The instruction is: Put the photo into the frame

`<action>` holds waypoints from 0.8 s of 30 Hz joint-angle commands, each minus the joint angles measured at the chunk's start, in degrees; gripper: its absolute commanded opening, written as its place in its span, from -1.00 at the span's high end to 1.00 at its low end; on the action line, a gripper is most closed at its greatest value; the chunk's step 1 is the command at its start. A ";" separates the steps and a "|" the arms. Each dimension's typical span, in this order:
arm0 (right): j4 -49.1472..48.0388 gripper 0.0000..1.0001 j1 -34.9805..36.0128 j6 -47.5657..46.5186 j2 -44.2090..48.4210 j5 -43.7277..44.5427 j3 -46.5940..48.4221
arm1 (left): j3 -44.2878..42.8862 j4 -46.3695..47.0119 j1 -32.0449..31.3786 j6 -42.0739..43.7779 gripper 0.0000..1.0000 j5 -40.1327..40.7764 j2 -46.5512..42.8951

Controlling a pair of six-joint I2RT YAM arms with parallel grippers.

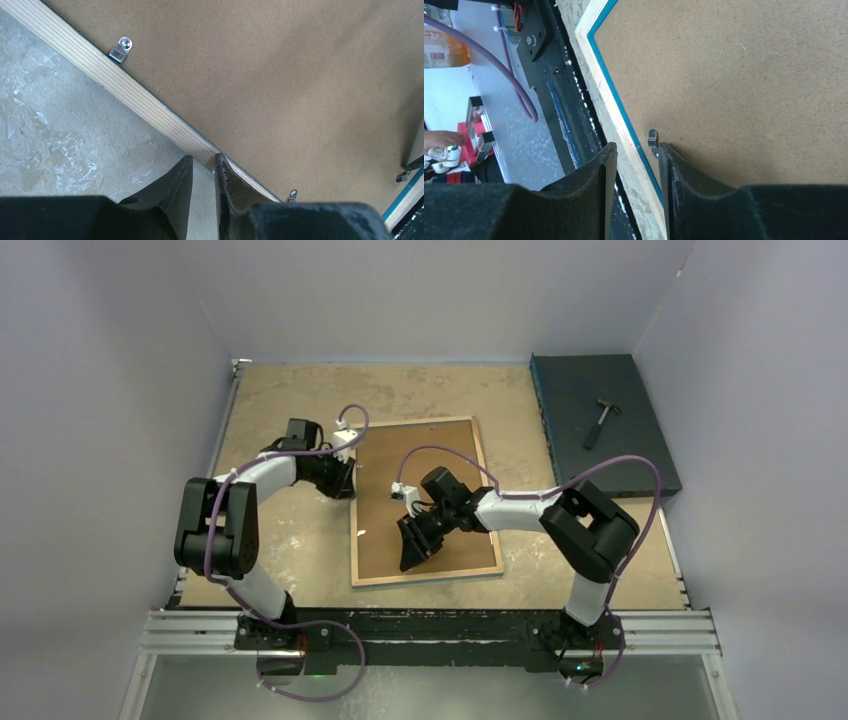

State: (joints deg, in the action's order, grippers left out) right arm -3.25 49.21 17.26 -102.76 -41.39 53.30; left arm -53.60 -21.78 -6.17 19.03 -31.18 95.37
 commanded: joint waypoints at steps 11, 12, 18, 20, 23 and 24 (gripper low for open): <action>3.00 0.27 2.07 -2.60 -3.69 -2.99 2.95 | 1.66 3.61 -0.78 0.85 0.64 4.54 1.96; 3.14 0.28 2.11 -2.71 -3.90 -3.19 3.30 | 1.58 3.60 -0.73 0.84 0.65 4.61 1.95; 5.79 0.32 2.24 -4.22 -4.78 -3.53 4.61 | 1.60 3.58 -0.77 1.34 0.66 5.22 1.81; 6.36 0.33 2.27 -4.46 -4.53 -3.50 4.56 | 1.62 3.52 -0.77 1.40 0.66 5.25 1.76; 7.24 0.35 2.26 -4.77 -3.54 -3.24 4.26 | 1.44 3.69 -0.77 1.29 0.66 5.33 1.87; 7.30 0.35 2.22 -4.78 -3.23 -3.18 4.13 | 1.28 3.71 -0.79 1.20 0.67 5.34 1.89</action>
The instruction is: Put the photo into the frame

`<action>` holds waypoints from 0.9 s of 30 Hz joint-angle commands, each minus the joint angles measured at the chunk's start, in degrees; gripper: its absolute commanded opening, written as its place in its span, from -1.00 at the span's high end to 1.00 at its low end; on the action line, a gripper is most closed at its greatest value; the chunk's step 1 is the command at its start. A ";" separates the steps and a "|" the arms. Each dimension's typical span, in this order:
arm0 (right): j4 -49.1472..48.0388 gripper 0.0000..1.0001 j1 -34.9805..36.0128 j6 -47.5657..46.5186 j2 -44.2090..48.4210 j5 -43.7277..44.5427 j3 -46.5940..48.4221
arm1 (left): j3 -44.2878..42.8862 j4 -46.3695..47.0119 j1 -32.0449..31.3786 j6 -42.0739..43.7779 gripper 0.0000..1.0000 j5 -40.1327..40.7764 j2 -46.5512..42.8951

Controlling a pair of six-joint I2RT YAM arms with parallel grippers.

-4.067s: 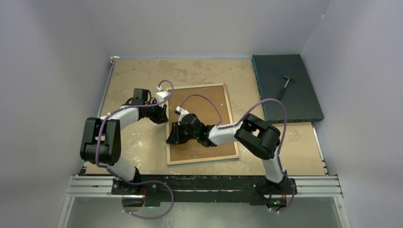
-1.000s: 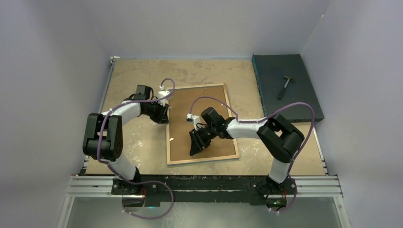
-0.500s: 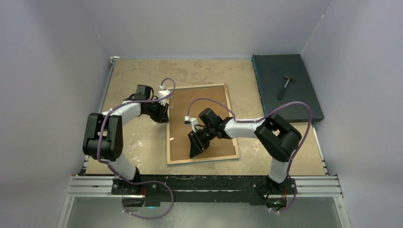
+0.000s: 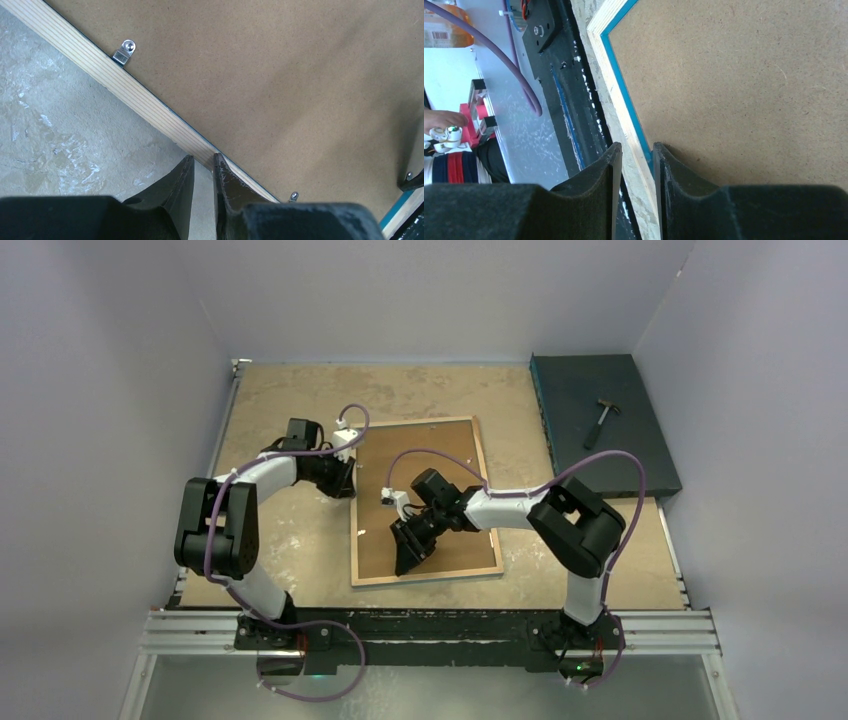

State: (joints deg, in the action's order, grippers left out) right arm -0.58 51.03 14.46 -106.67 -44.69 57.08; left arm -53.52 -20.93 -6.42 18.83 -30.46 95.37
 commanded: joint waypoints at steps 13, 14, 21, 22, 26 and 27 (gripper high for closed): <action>11.16 0.39 2.76 -6.17 0.62 4.33 3.73 | 0.38 2.75 -0.56 1.15 0.69 5.52 1.65; 11.83 0.40 2.80 -6.15 1.00 5.62 3.86 | 0.43 2.80 -0.53 1.12 0.69 5.70 1.60; 15.15 0.40 3.85 -6.12 2.78 12.14 3.77 | 0.02 3.12 -0.56 1.13 0.70 7.03 2.20; 15.57 0.41 4.01 -6.19 2.86 12.59 4.08 | 0.02 3.19 -0.53 1.10 0.70 7.07 2.21; 17.36 0.41 4.34 -6.67 3.06 14.03 5.69 | 0.28 3.48 -0.53 0.94 0.71 7.20 1.97; 17.68 0.41 4.39 -6.86 3.12 14.20 6.15 | 0.40 3.52 -0.57 0.90 0.71 7.37 1.83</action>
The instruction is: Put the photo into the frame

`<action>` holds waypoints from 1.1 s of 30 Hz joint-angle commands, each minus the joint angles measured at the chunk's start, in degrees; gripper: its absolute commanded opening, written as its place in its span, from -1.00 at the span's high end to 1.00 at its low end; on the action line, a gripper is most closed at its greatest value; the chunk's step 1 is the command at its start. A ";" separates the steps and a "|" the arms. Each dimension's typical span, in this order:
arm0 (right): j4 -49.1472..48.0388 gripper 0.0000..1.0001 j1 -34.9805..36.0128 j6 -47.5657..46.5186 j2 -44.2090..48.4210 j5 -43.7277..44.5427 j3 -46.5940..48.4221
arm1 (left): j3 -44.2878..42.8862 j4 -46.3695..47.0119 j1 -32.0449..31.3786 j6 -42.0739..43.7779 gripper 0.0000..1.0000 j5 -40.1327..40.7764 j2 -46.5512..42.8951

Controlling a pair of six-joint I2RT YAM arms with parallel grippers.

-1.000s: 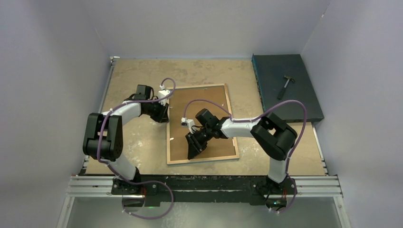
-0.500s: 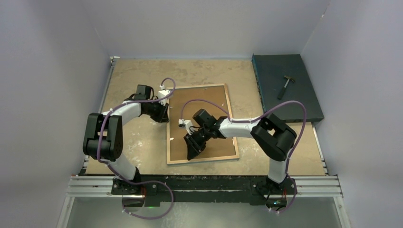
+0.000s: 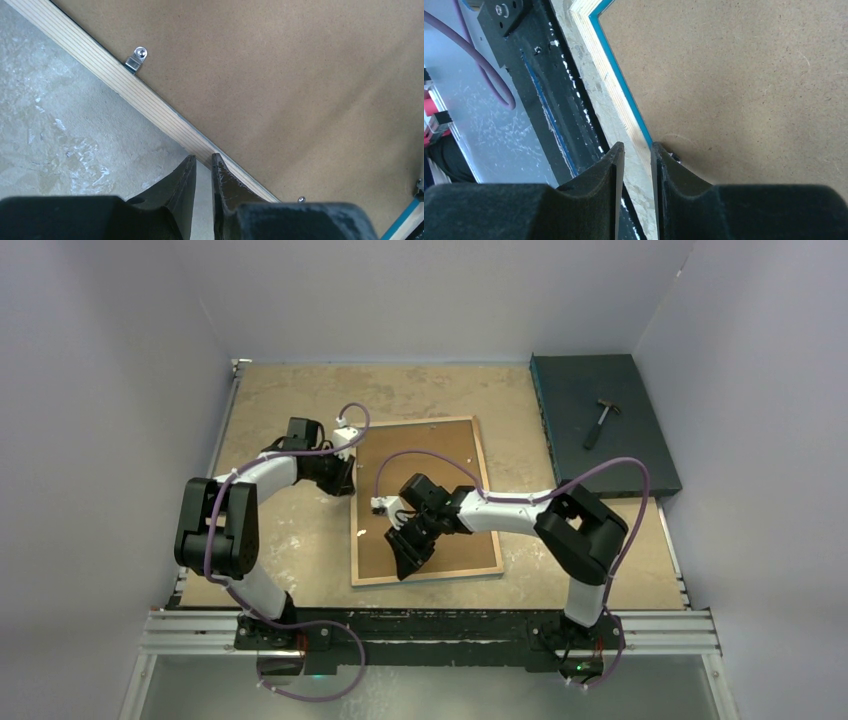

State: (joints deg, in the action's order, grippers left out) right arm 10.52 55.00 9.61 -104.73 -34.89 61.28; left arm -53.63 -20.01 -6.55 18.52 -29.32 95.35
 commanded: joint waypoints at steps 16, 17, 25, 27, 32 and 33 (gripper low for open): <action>-7.55 -0.48 -16.84 18.61 17.27 19.75 1.02 | -3.76 -4.14 3.56 5.19 0.71 2.92 -3.40; -7.92 -0.56 -19.41 20.28 18.11 22.98 -0.01 | -3.32 -4.73 3.98 6.78 0.70 3.10 -3.80; -8.98 -0.75 -32.23 25.03 11.57 37.59 1.69 | 6.28 -1.95 -0.80 14.12 0.66 9.26 -6.59; -10.18 -0.75 -33.66 25.13 8.73 36.88 2.45 | 7.87 -1.48 -2.70 14.59 0.66 9.96 -7.92; -10.26 -0.76 -34.52 25.22 0.66 32.42 5.94 | 11.37 -0.91 -6.71 16.77 0.66 12.15 -10.97; -10.26 -0.76 -34.52 25.29 -0.31 31.89 6.70 | 11.69 -0.92 -7.16 17.07 0.66 12.45 -11.28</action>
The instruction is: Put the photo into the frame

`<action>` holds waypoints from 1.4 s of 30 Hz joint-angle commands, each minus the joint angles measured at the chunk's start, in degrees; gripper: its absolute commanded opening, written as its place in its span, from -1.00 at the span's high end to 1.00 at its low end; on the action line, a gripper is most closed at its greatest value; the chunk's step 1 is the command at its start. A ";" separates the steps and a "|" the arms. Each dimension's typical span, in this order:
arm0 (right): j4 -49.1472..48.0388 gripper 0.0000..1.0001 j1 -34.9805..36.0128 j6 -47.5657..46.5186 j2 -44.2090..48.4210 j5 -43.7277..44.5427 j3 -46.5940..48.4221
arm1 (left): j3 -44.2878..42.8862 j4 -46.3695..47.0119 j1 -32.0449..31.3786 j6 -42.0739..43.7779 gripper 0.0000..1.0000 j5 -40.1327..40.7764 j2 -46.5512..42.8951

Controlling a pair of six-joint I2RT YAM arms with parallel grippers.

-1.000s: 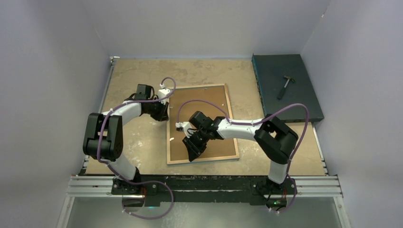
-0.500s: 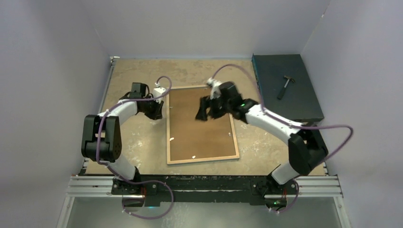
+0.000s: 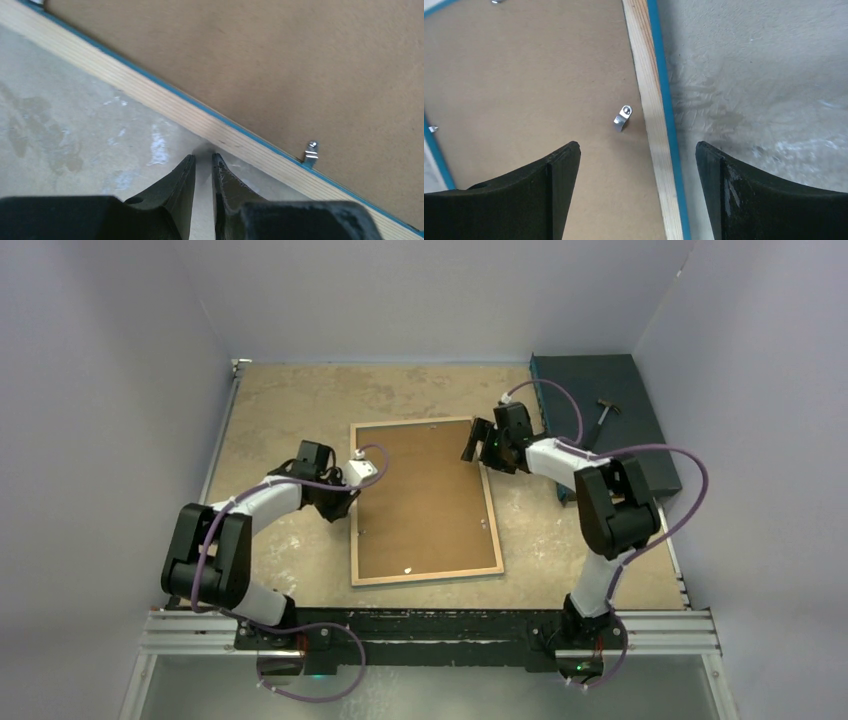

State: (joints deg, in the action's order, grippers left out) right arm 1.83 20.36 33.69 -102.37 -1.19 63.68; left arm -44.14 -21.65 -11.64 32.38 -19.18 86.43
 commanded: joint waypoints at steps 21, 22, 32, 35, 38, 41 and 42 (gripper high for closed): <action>1.47 -0.98 11.99 0.91 -29.18 -16.86 44.99 | -2.56 -2.80 -17.09 -0.13 0.64 -0.01 0.21; 1.57 -0.98 11.98 0.72 -28.51 -16.38 44.86 | -3.71 -4.81 -17.63 -0.19 0.62 -1.04 0.31; 8.48 -0.98 8.34 -2.36 -6.82 1.80 29.70 | -24.07 -26.06 -6.46 4.52 0.30 -8.14 -5.33; 8.13 -0.98 8.02 0.00 3.03 2.74 18.25 | -26.83 -18.98 -0.32 2.06 0.28 -2.95 -1.74; 7.61 -0.98 6.99 3.45 10.86 -0.94 5.47 | -28.53 -9.72 5.41 -4.14 0.28 0.69 5.25; 7.34 -0.98 5.95 5.77 18.86 -3.33 -6.58 | -33.50 -5.88 9.43 -9.53 0.33 4.29 13.78; 7.01 -0.98 5.92 6.87 21.70 -3.49 -10.40 | -34.65 -4.67 10.53 -11.10 0.37 4.85 15.98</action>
State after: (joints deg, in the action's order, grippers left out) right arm 6.63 26.55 35.75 -86.72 -2.52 66.57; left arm -74.28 -33.74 -5.28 29.30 -19.42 93.17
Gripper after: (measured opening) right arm 0.987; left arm 0.342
